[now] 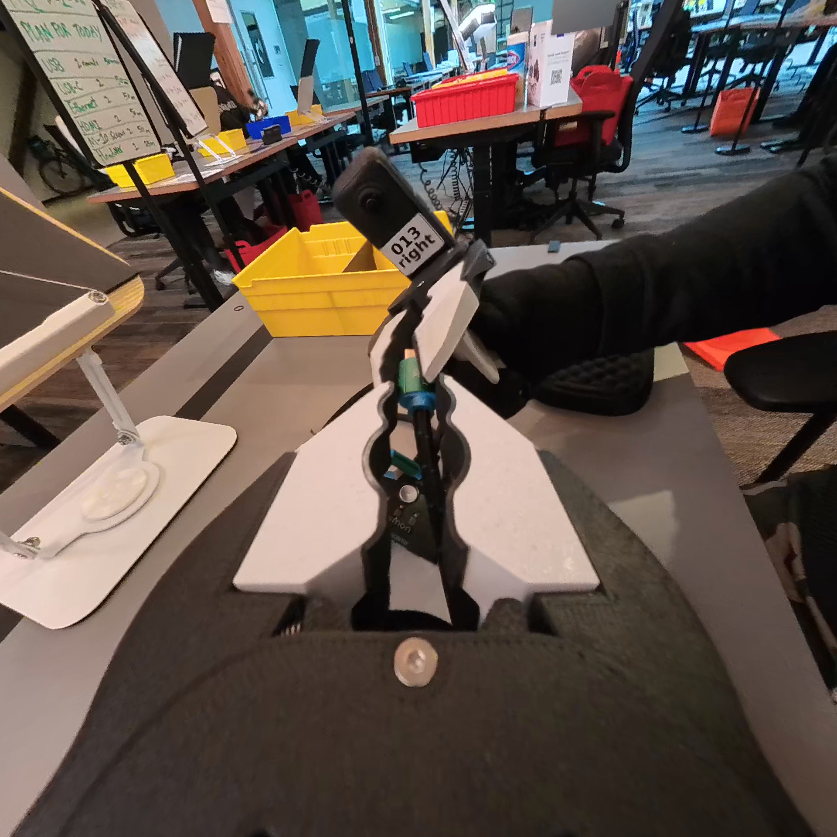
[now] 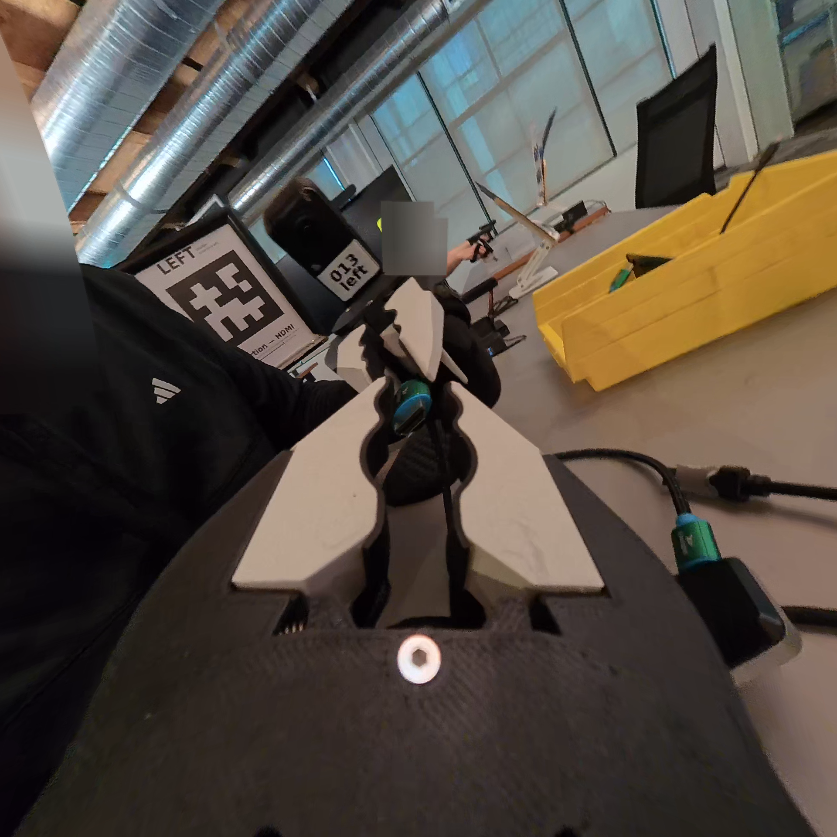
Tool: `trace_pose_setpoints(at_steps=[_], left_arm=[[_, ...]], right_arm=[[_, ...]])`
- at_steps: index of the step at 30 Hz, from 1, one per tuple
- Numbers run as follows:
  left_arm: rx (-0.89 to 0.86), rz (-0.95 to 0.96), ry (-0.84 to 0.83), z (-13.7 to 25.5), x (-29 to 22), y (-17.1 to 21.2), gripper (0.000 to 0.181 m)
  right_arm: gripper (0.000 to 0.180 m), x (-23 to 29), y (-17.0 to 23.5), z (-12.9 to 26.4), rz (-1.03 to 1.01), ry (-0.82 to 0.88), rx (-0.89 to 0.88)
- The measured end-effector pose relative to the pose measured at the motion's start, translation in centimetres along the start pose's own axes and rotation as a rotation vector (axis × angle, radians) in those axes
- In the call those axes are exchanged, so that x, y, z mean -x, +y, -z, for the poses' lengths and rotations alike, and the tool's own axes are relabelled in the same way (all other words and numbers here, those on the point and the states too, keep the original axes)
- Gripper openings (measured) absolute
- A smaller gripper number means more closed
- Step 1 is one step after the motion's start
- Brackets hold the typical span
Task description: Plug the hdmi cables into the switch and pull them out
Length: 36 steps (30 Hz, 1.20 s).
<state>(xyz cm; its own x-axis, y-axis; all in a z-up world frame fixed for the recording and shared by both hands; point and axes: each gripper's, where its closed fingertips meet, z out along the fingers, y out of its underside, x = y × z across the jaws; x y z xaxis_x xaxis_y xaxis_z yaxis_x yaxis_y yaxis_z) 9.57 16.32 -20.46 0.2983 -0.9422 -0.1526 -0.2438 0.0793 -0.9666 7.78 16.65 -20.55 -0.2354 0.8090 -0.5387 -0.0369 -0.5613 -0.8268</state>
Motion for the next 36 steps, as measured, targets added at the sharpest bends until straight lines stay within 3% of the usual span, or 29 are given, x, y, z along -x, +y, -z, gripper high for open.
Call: trace_pose_setpoints(at_steps=[4, 5, 10, 16, 23, 27, 32, 36], left_arm=[[0.031, -0.047, -0.018, -0.3, -0.1, 0.6, 0.014], [0.046, -0.078, -0.017, -0.4, -0.4, 0.8, 0.0], [0.125, -0.174, -0.041, -1.1, -0.7, 2.2, 0.0], [0.217, -0.121, 0.004, -1.6, -0.7, 4.7, 0.0], [0.459, -0.085, 0.011, -0.2, 1.3, 10.1, 0.017], [0.608, -0.055, -0.044, 1.4, 3.2, 13.0, 0.03], [0.845, 0.088, 0.056, 3.4, 1.8, 17.6, 0.035], [0.9, 0.128, 0.049, 3.6, 1.7, 19.8, 0.012]], right_arm=[[0.023, -0.6, 0.7, 0.3, -0.093, 0.014, 0.05], [0.022, -0.9, 0.8, 0.5, -0.124, 0.026, 0.053], [0.018, -1.2, 2.1, 1.1, -0.195, 0.035, 0.109], [0.016, -2.4, 3.8, 2.1, -0.174, 0.14, 0.179], [0.019, -3.6, 5.6, 4.9, -0.071, 0.334, 0.304], [0.02, -3.4, 6.5, 5.0, -0.053, 0.347, 0.336], [0.02, -3.7, 7.3, 4.3, -0.04, 0.347, 0.373], [0.022, -4.0, 7.6, 3.4, -0.031, 0.354, 0.4]])
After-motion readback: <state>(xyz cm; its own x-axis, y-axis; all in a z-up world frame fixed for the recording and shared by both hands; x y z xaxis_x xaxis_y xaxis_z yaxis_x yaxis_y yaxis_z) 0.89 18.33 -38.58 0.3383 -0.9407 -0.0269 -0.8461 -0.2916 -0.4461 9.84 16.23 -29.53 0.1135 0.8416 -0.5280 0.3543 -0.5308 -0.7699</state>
